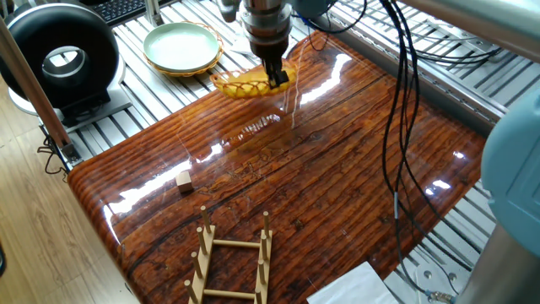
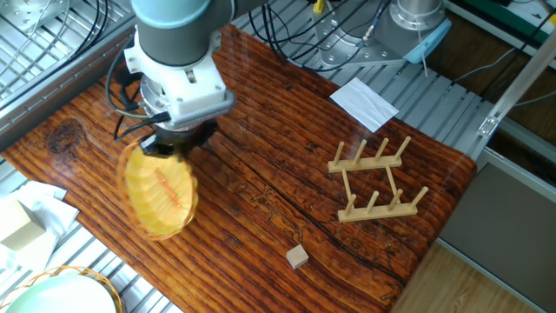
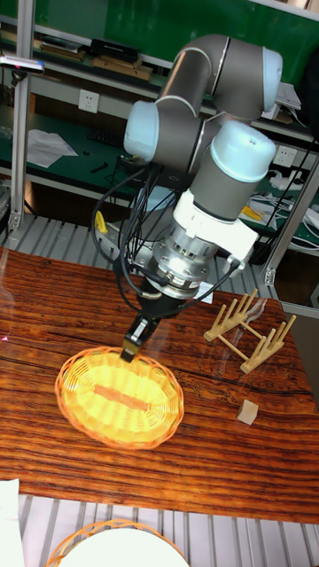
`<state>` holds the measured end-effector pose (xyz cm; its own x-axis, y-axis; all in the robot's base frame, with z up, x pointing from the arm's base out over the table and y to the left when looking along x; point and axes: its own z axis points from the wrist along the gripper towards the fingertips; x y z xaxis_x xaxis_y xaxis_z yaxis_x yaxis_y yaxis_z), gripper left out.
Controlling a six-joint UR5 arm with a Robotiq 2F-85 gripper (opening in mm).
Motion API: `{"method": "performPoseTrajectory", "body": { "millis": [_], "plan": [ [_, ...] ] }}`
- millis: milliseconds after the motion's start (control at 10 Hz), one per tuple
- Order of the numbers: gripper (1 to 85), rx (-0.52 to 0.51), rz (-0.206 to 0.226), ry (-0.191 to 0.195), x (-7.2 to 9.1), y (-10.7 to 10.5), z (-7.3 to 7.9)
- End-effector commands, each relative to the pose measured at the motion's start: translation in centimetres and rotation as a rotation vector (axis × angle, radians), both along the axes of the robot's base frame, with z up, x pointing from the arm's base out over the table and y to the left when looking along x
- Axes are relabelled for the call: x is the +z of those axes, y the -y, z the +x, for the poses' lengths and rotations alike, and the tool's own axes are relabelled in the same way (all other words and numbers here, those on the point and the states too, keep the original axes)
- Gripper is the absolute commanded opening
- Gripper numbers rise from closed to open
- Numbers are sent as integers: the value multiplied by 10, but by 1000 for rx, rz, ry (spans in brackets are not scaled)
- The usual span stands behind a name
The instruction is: Put the dish on the dish rack
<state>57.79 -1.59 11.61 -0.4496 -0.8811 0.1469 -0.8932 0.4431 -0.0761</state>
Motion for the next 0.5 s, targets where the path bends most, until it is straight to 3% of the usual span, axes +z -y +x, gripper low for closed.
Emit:
{"method": "performPoseTrajectory", "body": {
  "millis": [0, 100, 400],
  "plan": [
    [10, -159, 50, -77, 3, -24, -27],
    [10, -164, 71, -86, 2, -28, -27],
    [10, -292, 216, -174, 4, -75, -46]
  ]
}}
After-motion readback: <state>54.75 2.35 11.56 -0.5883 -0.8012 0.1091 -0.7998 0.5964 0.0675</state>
